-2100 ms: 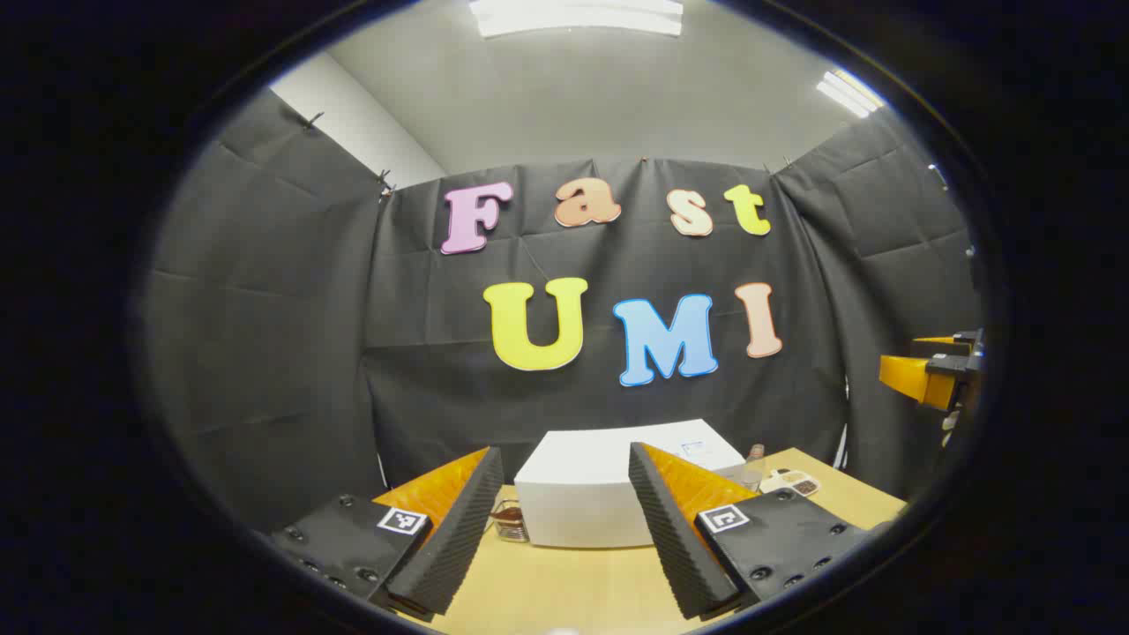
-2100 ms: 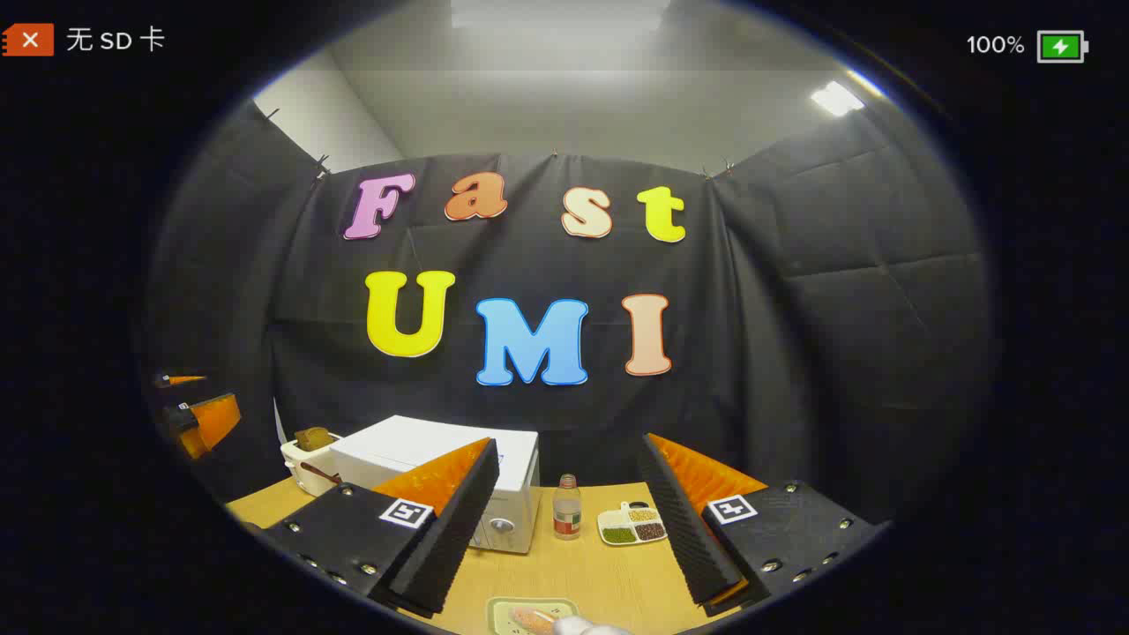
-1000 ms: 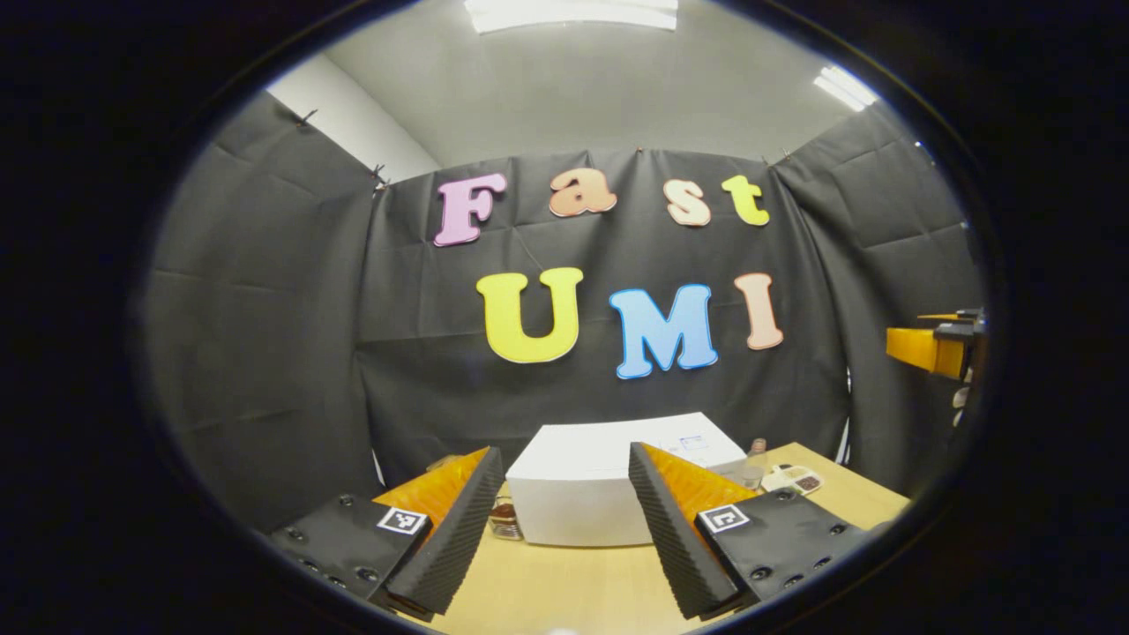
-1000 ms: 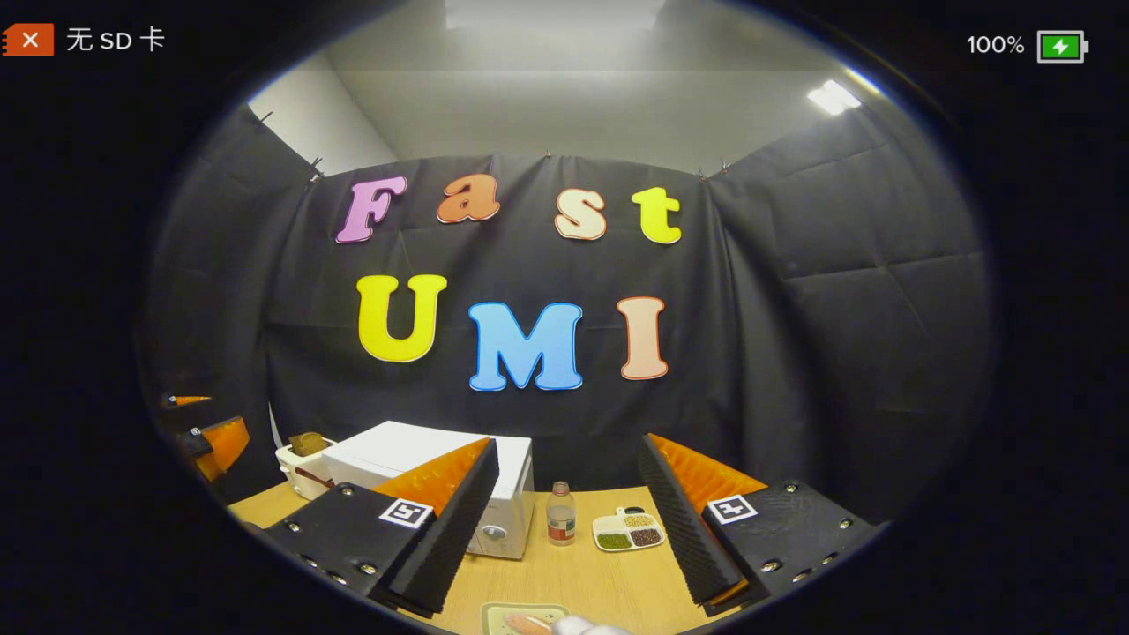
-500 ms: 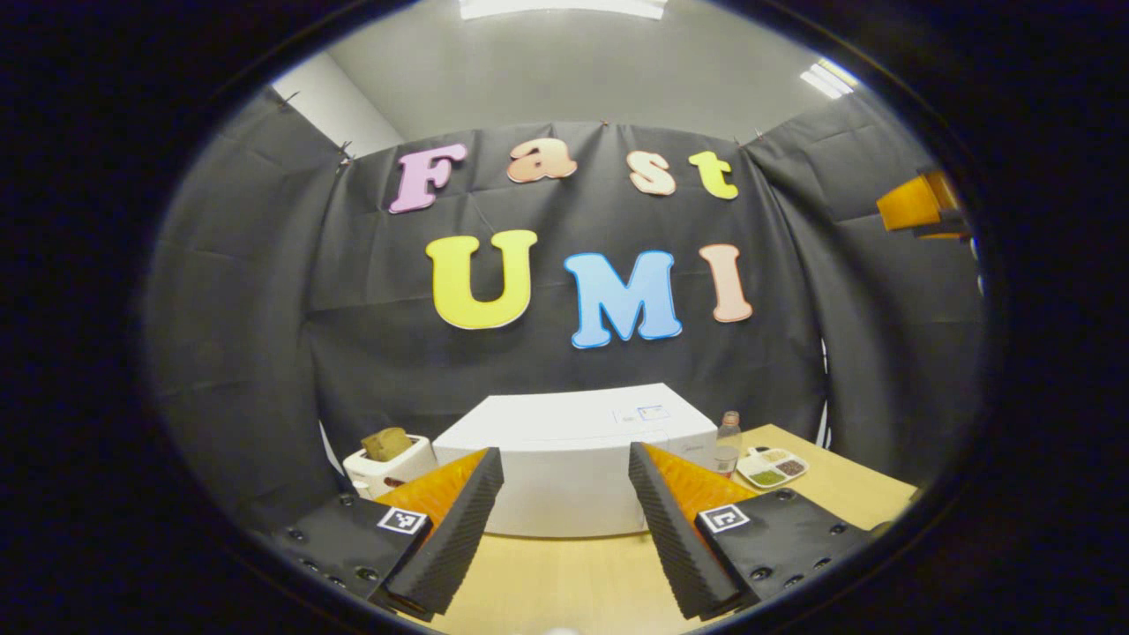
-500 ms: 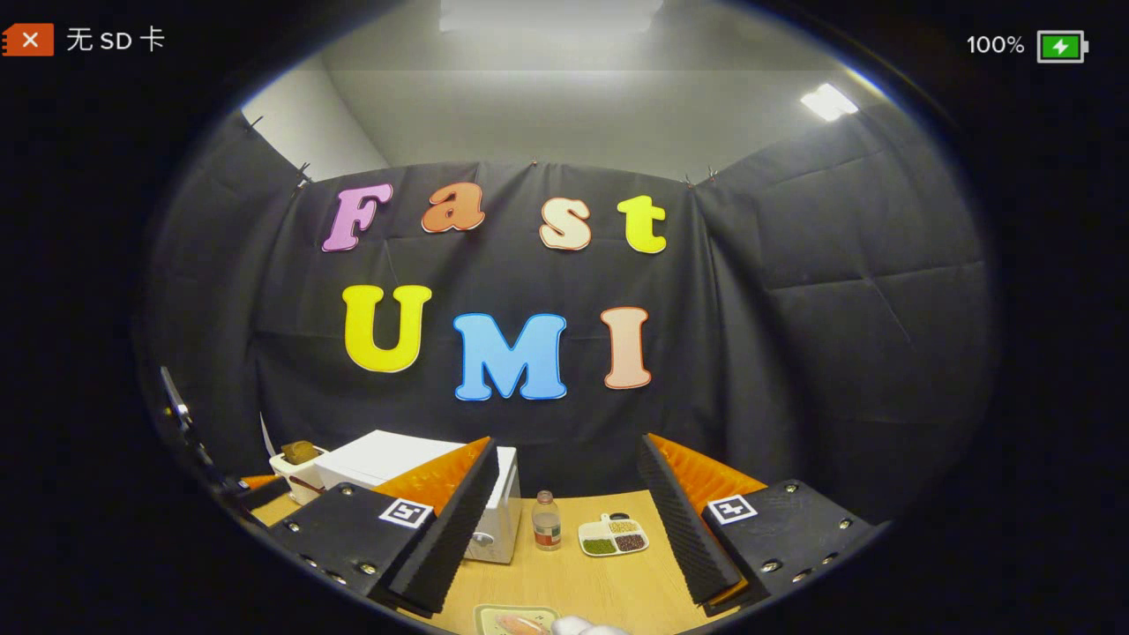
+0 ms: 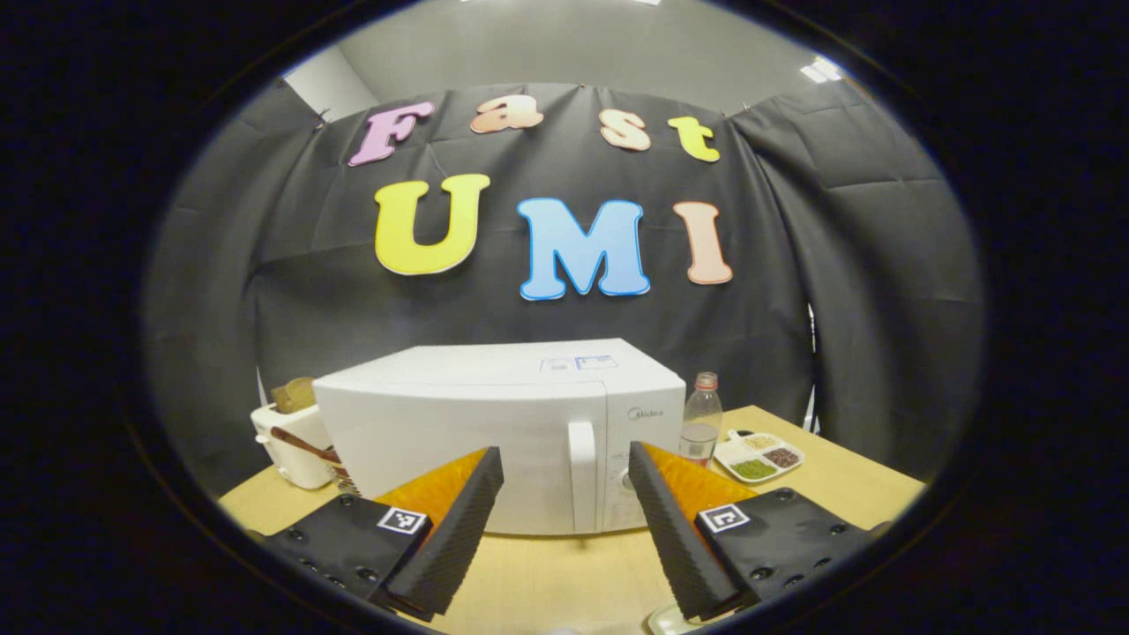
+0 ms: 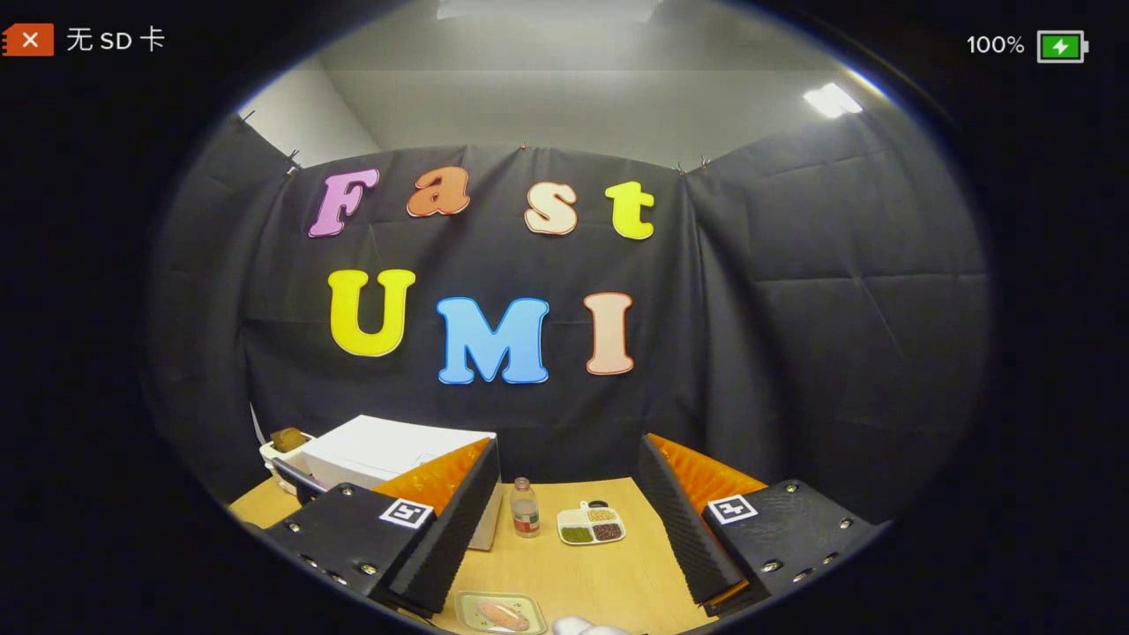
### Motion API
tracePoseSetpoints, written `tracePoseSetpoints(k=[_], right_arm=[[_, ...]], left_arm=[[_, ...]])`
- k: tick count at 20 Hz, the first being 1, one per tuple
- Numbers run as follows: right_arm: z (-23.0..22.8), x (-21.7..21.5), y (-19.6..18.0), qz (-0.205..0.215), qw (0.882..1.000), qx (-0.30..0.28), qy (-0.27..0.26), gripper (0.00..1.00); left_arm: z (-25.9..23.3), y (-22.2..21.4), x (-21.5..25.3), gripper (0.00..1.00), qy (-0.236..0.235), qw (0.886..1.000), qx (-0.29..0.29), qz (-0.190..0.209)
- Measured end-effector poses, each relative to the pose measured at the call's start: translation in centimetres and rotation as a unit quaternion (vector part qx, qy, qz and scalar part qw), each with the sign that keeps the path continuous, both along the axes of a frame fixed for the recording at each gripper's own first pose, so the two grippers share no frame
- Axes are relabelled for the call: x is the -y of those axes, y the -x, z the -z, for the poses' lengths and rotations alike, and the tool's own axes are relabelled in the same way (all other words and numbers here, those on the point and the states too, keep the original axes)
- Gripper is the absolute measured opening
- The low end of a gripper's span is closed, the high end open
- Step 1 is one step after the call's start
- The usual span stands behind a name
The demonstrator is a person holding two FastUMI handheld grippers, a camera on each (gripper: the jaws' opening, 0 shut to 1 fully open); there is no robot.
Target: Open the microwave oven with the left hand, put the food in, and close the microwave oven.
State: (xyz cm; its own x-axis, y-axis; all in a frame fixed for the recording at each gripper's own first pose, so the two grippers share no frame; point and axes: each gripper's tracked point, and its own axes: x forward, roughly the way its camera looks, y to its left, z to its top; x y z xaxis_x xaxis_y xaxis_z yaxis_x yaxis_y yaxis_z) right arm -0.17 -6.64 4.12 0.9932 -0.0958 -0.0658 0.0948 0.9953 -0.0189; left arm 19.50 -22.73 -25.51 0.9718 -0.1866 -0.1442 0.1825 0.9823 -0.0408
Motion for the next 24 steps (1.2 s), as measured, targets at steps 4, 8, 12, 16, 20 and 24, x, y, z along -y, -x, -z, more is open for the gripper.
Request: tracePoseSetpoints(k=[4,8,12,16,20,24], right_arm=[[0.7,1.4,0.7,0.015,1.000,-0.011,0.010,0.97],[1.7,2.6,1.4,0.030,0.999,-0.023,0.025,0.97],[2.4,3.1,1.7,0.036,0.999,-0.031,0.023,0.97],[2.0,3.2,2.0,0.037,0.998,-0.025,0.038,0.97],[2.0,2.9,2.1,0.034,0.998,-0.023,0.038,0.97],[2.4,2.8,2.2,0.030,0.998,-0.026,0.038,0.97]], left_arm=[[3.2,-4.7,1.6,0.96,-0.014,1.000,-0.010,0.001],[3.1,-6.4,1.8,0.95,-0.002,1.000,-0.003,-0.003],[3.7,-6.7,2.2,0.92,0.000,1.000,-0.012,-0.001],[4.9,-7.1,2.4,0.53,0.010,0.999,-0.034,-0.005],[5.4,-6.9,2.2,0.30,0.018,0.999,-0.049,-0.006],[5.4,-7.0,2.2,0.14,0.011,0.999,-0.053,0.006]])
